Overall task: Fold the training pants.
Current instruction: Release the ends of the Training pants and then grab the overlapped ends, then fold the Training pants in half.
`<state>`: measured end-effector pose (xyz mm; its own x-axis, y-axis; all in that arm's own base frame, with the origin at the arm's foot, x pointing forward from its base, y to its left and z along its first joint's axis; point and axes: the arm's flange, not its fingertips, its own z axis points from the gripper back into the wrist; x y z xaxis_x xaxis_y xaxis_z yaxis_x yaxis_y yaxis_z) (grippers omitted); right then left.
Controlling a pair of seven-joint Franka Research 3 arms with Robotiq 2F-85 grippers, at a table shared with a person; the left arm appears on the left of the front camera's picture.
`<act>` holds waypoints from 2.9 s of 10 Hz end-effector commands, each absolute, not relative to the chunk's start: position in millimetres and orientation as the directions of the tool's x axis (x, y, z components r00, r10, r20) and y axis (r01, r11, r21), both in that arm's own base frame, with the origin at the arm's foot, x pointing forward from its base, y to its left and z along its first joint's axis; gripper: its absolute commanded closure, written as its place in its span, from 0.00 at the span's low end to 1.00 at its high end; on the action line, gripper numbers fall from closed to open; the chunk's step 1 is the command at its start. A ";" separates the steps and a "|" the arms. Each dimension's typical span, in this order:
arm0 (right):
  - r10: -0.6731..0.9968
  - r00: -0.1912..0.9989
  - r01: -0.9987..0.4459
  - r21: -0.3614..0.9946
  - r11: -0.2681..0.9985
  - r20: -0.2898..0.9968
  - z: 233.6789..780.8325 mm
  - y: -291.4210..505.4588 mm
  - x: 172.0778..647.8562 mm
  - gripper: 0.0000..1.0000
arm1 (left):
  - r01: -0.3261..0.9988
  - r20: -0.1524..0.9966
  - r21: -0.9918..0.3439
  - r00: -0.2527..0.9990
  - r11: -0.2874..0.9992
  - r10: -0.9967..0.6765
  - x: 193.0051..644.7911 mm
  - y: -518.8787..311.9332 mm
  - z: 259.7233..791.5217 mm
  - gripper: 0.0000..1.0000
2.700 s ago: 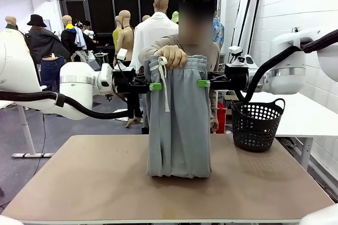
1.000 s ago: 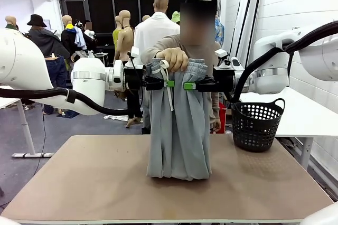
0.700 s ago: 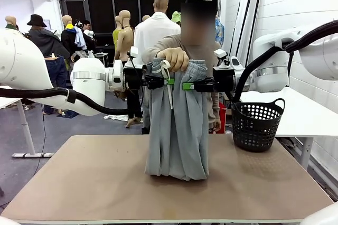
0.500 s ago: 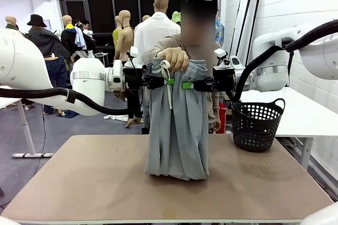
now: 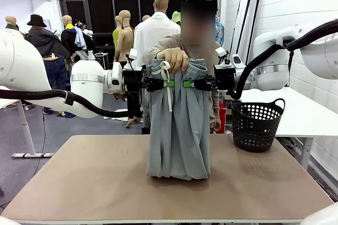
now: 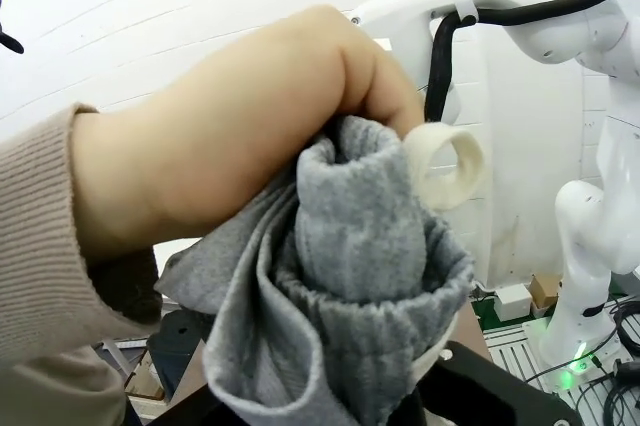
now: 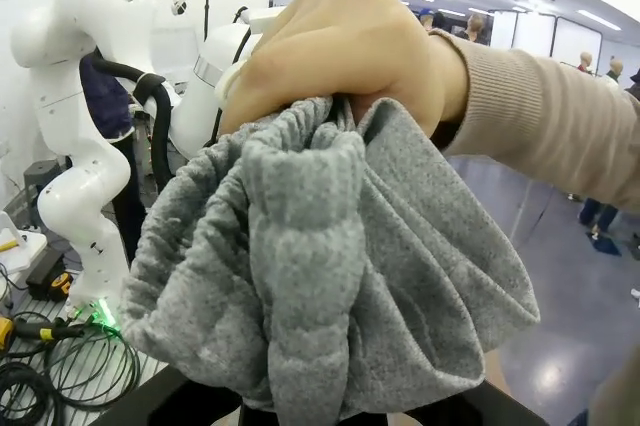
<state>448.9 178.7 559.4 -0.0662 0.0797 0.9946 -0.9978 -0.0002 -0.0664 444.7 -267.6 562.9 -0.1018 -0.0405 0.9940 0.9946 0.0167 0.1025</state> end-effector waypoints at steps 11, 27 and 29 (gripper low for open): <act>0.078 -0.066 -0.998 -0.066 -0.004 0.995 558.5 181.1 448.6 1.00 | 0.994 0.993 0.110 -0.109 0.019 -0.054 446.2 -263.7 562.8 1.00; 0.078 -0.066 -0.998 -0.066 -0.004 0.995 558.5 181.1 448.6 1.00 | 0.994 0.993 0.110 -0.109 0.019 -0.054 446.2 -263.7 562.8 1.00; 0.078 -0.066 -0.998 -0.066 -0.004 0.995 558.5 181.1 448.6 1.00 | 0.994 0.993 0.110 -0.109 0.019 -0.054 446.2 -263.7 562.8 1.00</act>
